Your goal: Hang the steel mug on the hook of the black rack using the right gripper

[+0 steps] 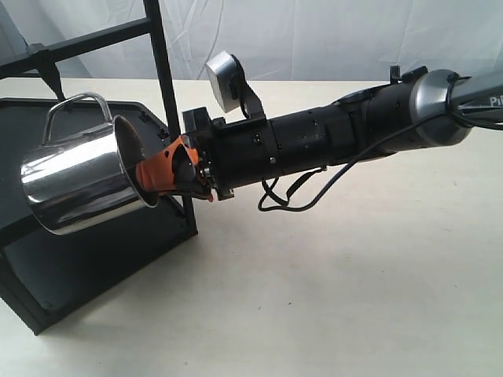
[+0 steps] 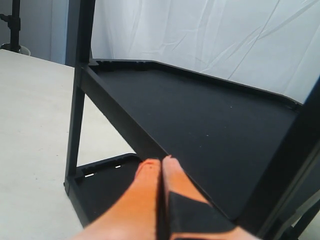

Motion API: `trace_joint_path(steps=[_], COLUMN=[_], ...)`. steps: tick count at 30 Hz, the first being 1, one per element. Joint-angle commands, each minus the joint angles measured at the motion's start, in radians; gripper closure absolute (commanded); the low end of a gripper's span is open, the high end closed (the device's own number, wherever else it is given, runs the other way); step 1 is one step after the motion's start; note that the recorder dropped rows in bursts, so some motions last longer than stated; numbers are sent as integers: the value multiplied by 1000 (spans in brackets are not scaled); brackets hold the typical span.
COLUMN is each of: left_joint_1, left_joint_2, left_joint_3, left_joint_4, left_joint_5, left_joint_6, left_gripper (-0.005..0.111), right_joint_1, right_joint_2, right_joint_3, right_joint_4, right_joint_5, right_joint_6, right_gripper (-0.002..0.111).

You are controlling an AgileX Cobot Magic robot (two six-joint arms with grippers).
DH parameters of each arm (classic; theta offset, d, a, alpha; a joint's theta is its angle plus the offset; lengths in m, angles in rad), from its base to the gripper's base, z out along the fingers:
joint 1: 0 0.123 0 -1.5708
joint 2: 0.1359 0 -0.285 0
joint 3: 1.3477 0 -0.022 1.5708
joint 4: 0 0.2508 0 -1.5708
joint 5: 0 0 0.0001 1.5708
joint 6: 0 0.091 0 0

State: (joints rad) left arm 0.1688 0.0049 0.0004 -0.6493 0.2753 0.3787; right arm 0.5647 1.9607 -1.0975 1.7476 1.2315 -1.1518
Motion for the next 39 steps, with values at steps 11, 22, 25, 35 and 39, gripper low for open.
trace_joint_path(steps=[11, 22, 25, 35, 39], left_joint_1=[0, 0, 0, 0, 0], left_joint_2=[-5, -5, -5, -5, -5], left_joint_3=[0, 0, 0, 0, 0], left_joint_4=[-7, -7, -5, 3, 3], left_joint_5=[-4, -2, 0, 8, 8], left_joint_6=[2, 2, 2, 2, 2], left_gripper=[105, 105, 105, 105, 105], right_joint_1=[-6, -79, -129, -257, -291], right_joint_2=[4, -10, -33, -190, -297], right_joint_3=[-6, -6, -4, -4, -4], right_joint_4=[-9, -91, -123, -303, -405], right_joint_5=[-10, -10, -10, -10, -79], right_joint_6=[0, 50, 53, 106, 114], right_gripper=[68, 68, 68, 85, 108])
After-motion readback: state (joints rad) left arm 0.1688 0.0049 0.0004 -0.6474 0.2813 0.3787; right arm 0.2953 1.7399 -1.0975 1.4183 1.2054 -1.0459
